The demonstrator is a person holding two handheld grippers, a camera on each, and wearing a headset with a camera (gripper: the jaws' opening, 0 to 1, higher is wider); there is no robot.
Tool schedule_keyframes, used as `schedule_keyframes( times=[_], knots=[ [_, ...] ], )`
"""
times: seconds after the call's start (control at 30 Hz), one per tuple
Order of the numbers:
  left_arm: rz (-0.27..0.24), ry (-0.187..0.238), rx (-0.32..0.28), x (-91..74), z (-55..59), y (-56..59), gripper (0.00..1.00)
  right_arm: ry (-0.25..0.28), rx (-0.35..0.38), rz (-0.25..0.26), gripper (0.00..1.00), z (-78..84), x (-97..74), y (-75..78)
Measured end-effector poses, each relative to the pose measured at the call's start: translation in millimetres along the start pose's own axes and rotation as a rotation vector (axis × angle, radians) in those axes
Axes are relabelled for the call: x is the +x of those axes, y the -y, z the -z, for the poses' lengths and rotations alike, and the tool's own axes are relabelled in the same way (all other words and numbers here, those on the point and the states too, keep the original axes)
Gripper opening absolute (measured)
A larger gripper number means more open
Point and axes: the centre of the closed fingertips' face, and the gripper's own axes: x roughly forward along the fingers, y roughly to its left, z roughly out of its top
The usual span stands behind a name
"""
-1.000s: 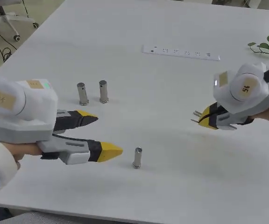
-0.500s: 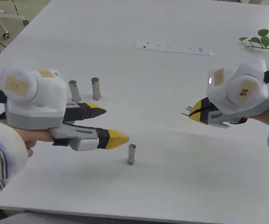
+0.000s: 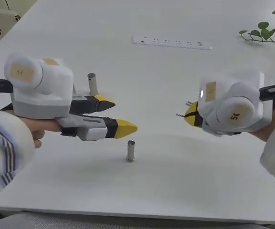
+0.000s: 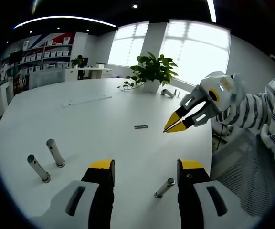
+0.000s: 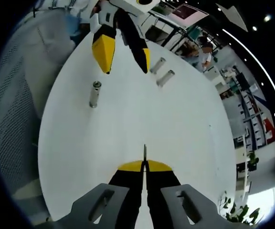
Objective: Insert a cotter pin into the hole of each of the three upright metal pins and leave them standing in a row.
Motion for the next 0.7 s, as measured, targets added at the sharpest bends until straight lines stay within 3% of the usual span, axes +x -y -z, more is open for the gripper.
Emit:
schedule_keyframes(
  times=[0.3,0.7],
  knots=[
    [0.037,-0.011,-0.006,11.1,-2.4,7.9,0.45,0.021,0.055,0.048,0.01,-9.4,-13.1,-1.7],
    [0.103,-0.027,-0.04,21.5,-6.2,23.5,0.31,0.03,0.056,0.092,0.01,-26.7,-20.0,-16.2]
  ],
)
